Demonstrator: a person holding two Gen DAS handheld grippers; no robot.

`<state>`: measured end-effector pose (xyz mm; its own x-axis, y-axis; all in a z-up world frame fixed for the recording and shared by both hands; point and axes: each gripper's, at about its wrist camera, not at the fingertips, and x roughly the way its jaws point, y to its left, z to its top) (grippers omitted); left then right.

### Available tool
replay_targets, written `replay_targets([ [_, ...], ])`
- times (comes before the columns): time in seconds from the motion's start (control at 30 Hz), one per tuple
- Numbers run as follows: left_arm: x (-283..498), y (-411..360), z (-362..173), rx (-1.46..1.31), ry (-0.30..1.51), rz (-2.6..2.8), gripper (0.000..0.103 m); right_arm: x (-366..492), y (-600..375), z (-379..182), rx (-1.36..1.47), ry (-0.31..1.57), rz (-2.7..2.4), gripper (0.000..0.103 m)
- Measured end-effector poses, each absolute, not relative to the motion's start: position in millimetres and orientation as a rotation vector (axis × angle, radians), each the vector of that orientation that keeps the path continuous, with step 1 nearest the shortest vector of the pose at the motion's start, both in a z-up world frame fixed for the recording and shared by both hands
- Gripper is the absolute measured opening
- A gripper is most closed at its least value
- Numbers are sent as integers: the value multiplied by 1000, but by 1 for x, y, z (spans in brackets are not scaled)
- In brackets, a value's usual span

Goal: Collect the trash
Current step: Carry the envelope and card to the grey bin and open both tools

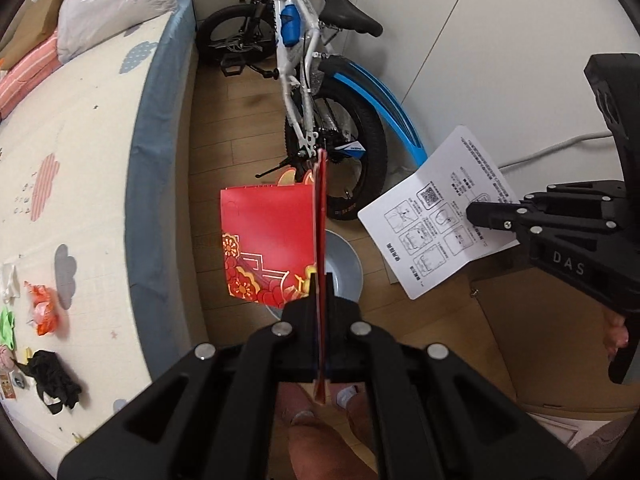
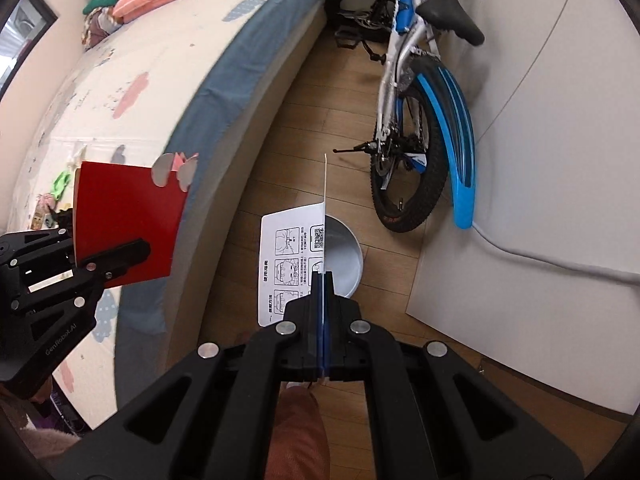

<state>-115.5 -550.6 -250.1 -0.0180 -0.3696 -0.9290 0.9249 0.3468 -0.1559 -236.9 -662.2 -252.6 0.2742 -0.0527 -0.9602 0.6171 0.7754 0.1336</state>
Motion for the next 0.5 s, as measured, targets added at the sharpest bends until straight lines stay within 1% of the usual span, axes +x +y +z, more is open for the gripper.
replay_targets([
  [0.1,-117,-569,-281,635,1168,-1167,2,-233,-673,-291,587,1227,-495,0],
  [0.3,-108,-595,-364,646,1220,-1207,2,-219,-685,-375,632,1262,-511,0],
  [0.5,-98,-599,-430,633,1252,-1259,5,-208,-689,-438,680,1286,-521,0],
])
